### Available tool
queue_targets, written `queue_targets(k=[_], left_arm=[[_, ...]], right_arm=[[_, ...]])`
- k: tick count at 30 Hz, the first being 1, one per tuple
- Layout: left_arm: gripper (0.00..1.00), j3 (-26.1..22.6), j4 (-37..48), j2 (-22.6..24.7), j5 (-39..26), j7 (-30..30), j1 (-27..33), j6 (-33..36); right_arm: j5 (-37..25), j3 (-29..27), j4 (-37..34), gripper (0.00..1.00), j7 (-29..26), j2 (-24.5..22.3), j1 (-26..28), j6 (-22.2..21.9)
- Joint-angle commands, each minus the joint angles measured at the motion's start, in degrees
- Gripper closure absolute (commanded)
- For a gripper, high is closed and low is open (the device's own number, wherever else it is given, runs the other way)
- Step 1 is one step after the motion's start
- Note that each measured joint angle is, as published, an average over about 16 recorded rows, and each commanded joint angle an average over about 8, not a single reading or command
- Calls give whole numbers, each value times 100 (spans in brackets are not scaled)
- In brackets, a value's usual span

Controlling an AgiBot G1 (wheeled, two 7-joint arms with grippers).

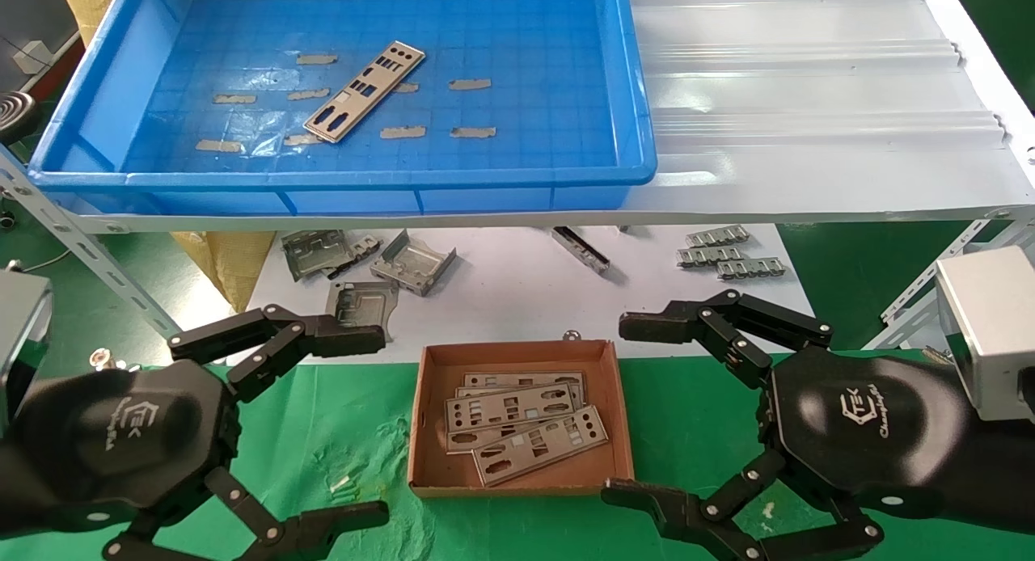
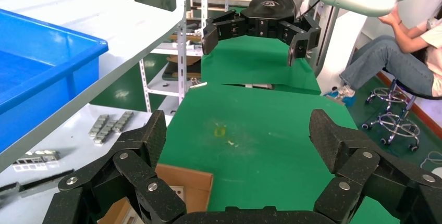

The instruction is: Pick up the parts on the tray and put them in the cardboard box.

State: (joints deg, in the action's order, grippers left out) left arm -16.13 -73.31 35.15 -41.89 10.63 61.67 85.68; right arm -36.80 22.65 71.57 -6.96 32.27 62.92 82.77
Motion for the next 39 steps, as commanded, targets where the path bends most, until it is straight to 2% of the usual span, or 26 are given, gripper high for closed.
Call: queue_targets(k=[1, 39], left_arm=[[0, 0, 0, 0, 0, 0, 0, 0], [0, 0, 0, 0, 0, 0, 0, 0]], right_arm=[[0, 0, 0, 0, 0, 0, 0, 0], [0, 0, 0, 0, 0, 0, 0, 0]])
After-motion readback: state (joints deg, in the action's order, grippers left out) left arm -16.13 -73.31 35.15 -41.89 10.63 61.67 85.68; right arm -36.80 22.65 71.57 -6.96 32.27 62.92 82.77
